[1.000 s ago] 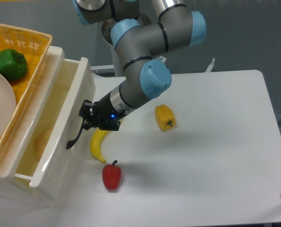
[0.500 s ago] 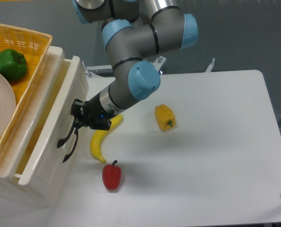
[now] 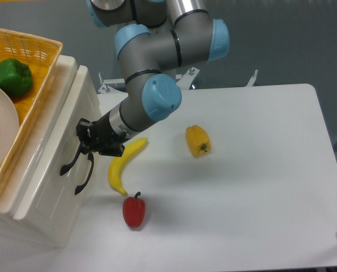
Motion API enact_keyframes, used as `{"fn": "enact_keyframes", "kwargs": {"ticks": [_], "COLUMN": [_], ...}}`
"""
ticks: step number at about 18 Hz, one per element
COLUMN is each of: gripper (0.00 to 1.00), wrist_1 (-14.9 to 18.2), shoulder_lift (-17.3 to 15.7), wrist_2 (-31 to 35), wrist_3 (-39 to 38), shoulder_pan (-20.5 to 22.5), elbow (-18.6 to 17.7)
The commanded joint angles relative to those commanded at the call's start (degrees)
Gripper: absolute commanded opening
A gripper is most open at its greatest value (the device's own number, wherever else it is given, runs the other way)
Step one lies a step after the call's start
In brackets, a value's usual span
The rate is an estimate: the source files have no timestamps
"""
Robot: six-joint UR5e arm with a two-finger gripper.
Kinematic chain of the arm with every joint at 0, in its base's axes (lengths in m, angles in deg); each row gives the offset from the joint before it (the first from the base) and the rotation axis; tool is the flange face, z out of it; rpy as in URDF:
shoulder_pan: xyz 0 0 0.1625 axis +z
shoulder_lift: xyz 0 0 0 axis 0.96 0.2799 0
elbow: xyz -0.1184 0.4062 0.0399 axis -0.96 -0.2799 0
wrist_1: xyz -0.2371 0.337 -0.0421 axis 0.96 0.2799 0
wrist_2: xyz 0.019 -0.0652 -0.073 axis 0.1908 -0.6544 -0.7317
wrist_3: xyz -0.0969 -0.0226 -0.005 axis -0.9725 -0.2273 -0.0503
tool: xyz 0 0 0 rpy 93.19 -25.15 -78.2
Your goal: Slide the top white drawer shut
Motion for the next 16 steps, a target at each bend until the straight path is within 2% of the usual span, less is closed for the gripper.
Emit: {"fn": "enact_keyframes", "kwargs": {"ticks": [5,8,14,16], "gripper": [0.0,0.2,0.34,0.34], "wrist_1": [-1.0,-1.5,-1.8,-1.8], "shoulder_lift": [0.2,0.3,0.5,0.6], "wrist_2": [0.0,0.2,7.7,8.3], "wrist_3": [-0.8,-0.3,-0.2,-0.2], "shoulder_pan": [-0.5,-0.3,1.9,3.7], "elbow": [0.0,0.0,2.1,2.8]}}
